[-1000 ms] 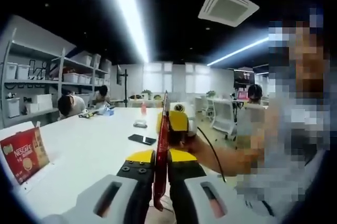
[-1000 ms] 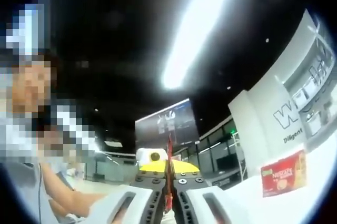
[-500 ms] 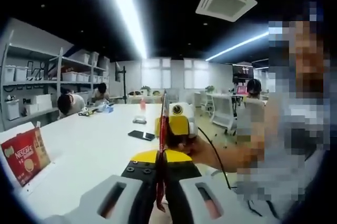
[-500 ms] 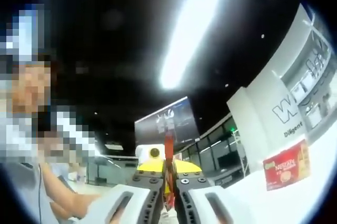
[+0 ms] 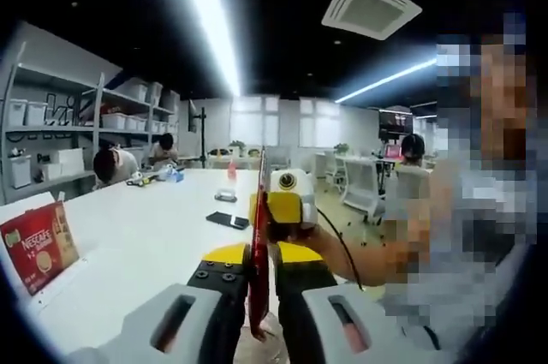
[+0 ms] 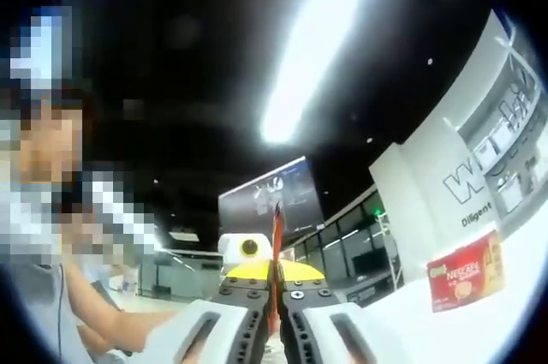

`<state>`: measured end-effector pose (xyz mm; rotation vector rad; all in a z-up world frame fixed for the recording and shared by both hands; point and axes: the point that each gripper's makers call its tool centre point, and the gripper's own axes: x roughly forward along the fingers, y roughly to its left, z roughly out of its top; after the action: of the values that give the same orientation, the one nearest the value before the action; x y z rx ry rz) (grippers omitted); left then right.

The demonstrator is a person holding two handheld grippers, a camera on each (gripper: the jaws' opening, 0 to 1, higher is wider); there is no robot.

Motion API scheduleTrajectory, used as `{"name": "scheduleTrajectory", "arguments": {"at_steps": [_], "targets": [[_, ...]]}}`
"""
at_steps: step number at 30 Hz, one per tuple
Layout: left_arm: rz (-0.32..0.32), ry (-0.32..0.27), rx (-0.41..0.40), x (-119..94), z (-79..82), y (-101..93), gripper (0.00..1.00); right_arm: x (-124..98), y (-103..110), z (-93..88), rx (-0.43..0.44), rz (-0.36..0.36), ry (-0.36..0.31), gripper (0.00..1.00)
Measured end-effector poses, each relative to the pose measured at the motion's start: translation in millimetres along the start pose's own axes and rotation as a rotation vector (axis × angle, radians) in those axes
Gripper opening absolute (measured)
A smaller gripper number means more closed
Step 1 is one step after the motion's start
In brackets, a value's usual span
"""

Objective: Tear open the coffee pouch, take out the coffee, and pour the coffee from the pouch into the cup

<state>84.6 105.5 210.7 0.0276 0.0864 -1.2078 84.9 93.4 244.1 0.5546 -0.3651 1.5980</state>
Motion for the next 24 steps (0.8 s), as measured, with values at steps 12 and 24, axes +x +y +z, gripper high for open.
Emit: {"name": "scheduleTrajectory", "arguments": {"at_steps": [12, 24], "targets": [[0.025, -0.007, 0.010, -3, 2.8, 0.6, 0.14, -2, 0, 3.5, 0.000, -0.001, -0.015, 0.03], [0.068, -0.037, 0.013, -12, 10.7, 4.5, 0.14, 3, 0, -0.9, -0.003, -0.008, -0.010, 0.03]]}}
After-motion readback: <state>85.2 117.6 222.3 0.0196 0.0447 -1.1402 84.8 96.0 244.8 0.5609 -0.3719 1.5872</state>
